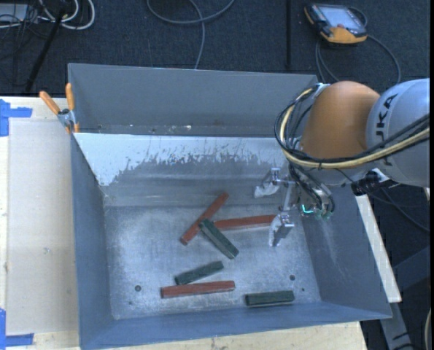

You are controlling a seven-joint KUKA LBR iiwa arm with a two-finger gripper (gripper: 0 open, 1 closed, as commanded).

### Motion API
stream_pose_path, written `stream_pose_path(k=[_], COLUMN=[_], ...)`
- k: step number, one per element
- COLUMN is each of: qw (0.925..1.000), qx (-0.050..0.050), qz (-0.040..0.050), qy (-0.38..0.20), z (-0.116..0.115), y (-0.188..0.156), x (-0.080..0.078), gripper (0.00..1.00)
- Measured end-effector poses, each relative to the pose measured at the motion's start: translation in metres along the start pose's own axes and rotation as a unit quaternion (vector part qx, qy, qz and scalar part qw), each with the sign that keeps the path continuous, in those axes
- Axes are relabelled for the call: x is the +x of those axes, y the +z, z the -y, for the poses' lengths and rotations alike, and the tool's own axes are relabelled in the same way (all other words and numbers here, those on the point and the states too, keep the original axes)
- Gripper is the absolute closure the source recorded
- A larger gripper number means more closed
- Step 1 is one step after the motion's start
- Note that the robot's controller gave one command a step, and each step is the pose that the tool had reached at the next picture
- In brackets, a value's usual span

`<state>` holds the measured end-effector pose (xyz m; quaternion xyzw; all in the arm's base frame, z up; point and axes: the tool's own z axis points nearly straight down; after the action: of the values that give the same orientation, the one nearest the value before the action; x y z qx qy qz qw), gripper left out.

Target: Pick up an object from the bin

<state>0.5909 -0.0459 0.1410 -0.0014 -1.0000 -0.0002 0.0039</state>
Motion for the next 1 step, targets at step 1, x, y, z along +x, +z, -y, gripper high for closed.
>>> stream_pose_path(k=[1], qw=[1.0], qx=[0.0], qz=[0.0035], qy=[0.0], z=[-0.0001], y=[-0.0044], x=[-0.0018], gripper=[0.0])
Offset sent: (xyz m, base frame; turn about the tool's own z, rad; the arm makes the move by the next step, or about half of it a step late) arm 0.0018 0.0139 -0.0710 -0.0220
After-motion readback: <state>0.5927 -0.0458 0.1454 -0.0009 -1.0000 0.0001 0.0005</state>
